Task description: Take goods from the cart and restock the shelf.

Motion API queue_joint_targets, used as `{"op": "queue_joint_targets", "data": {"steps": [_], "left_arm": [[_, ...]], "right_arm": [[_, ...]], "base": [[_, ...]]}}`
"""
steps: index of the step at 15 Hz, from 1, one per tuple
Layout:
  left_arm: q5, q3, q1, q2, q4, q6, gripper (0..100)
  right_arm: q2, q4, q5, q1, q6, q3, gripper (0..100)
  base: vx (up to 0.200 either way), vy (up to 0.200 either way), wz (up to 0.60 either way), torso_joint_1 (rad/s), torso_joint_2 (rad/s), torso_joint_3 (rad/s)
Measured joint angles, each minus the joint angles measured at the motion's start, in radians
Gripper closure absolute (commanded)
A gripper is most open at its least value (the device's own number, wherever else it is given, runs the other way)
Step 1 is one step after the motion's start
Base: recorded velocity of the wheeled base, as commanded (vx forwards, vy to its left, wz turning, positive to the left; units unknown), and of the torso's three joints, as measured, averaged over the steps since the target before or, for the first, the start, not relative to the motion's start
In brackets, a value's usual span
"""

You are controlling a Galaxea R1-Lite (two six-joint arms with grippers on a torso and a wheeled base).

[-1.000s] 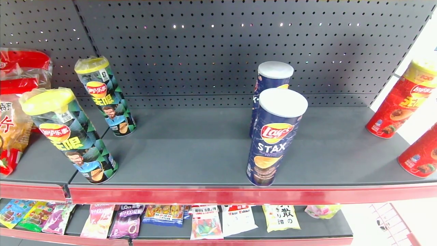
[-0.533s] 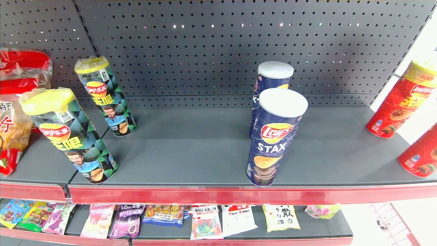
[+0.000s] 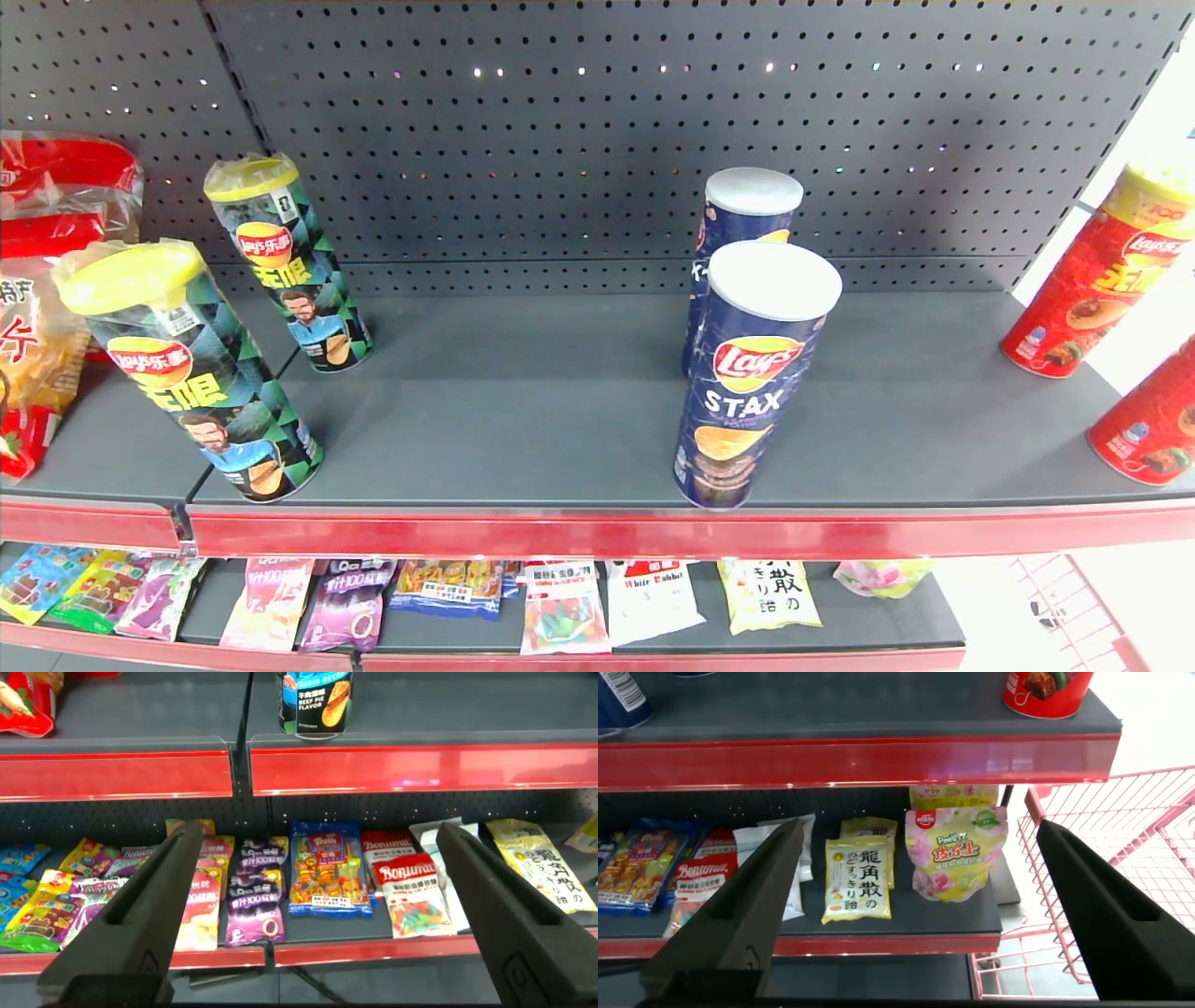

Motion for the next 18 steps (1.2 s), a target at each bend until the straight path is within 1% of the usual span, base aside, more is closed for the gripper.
{"op": "queue_joint_targets", "data": {"steps": [2,3,18], "left_arm": [[0.0,0.0,0.0,0.0,0.0,0.001,0],[0.0,0.0,0.0,0.0,0.0,0.001,0],[-0.001,0.0,0.0,0.0,0.0,0.003,0]], "right_arm": [[0.0,0.0,0.0,0.0,0.0,0.0,0],[0.0,0.0,0.0,0.0,0.0,0.0,0],[0.0,0.0,0.0,0.0,0.0,0.0,0]], "base": [[0.0,0.0,0.0,0.0,0.0,0.0],[0.0,-0.2,0.0,0.002,0.0,-0.002],[0.0,0.0,0.0,0.0,0.0,0.0]]}}
